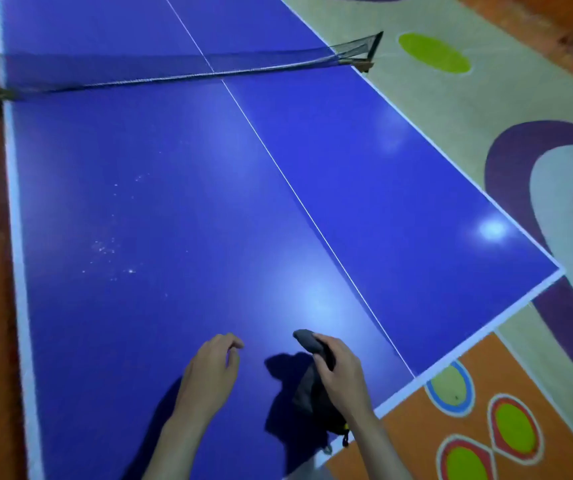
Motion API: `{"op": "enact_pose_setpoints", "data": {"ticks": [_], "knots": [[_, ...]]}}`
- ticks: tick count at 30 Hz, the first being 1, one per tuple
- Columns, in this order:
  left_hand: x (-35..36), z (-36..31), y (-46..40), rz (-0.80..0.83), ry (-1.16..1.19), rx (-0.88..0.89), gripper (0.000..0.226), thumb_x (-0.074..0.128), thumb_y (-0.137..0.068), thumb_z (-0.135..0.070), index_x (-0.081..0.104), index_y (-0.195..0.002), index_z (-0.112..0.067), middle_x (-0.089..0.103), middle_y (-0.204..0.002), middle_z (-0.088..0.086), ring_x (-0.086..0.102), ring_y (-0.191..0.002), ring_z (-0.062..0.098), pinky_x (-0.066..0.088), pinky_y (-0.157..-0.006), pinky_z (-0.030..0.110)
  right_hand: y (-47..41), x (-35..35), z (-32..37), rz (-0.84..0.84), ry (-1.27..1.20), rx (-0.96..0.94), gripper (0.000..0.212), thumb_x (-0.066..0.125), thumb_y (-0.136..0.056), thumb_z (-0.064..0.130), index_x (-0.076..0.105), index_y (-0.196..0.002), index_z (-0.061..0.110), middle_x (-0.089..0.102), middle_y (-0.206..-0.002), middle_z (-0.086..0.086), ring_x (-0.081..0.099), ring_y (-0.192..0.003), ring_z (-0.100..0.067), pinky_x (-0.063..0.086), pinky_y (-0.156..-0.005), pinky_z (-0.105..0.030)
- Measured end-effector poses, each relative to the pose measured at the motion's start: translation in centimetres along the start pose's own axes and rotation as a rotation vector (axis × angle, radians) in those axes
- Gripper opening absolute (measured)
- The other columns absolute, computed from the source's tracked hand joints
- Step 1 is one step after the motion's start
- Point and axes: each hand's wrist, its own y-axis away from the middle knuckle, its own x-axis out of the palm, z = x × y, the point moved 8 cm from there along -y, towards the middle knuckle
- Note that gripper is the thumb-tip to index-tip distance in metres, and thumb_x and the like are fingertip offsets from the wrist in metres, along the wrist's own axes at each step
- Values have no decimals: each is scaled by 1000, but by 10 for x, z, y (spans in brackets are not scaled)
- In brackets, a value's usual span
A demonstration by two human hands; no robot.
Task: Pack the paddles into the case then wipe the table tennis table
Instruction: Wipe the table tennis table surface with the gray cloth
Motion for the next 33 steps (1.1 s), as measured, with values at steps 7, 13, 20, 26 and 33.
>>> {"op": "enact_pose_setpoints", "data": {"ticks": [7, 13, 20, 26, 33], "knots": [[51, 14, -58, 20, -337, 384, 40, 58, -100, -20, 53, -140, -20, 57, -139, 5, 60, -123, 30, 54, -95, 47, 50, -22, -47, -252, 45, 195, 35, 66, -98, 10, 66, -126, 30, 64, -126, 21, 59, -119, 2, 51, -103, -33], [104, 50, -71, 119, -659, 689, 49, 33, -110, -33, 49, -151, -11, 32, -164, 16, 45, -143, 37, 37, -116, 56, 59, -2, -80, -426, 23, 322, 39, 65, -100, 13, 64, -135, 30, 58, -143, 16, 48, -134, 4, 44, -115, -34], [109, 58, -69, 109, -592, 702, 53, 33, -108, -37, 51, -151, -12, 37, -164, 9, 39, -150, 30, 31, -121, 56, 56, 66, -108, -395, 203, 310, 54, 65, -101, 14, 52, -150, 33, 34, -164, 18, 15, -157, -6, 26, -124, -37], [109, 59, -70, 55, -561, 721, 52, 34, -107, -34, 49, -154, -16, 41, -162, 8, 38, -150, 29, 29, -122, 55, 54, 70, -115, -467, 299, 295, 54, 66, -98, 14, 55, -148, 30, 37, -163, 13, 19, -157, -12, 26, -123, -41], [110, 61, -68, 57, -561, 724, 52, 35, -106, -34, 53, -151, -14, 41, -161, 11, 38, -150, 31, 29, -122, 57, 60, 71, -111, -533, 316, 355, 50, 63, -100, 15, 56, -148, 29, 39, -162, 14, 20, -157, -10, 27, -124, -41]]}}
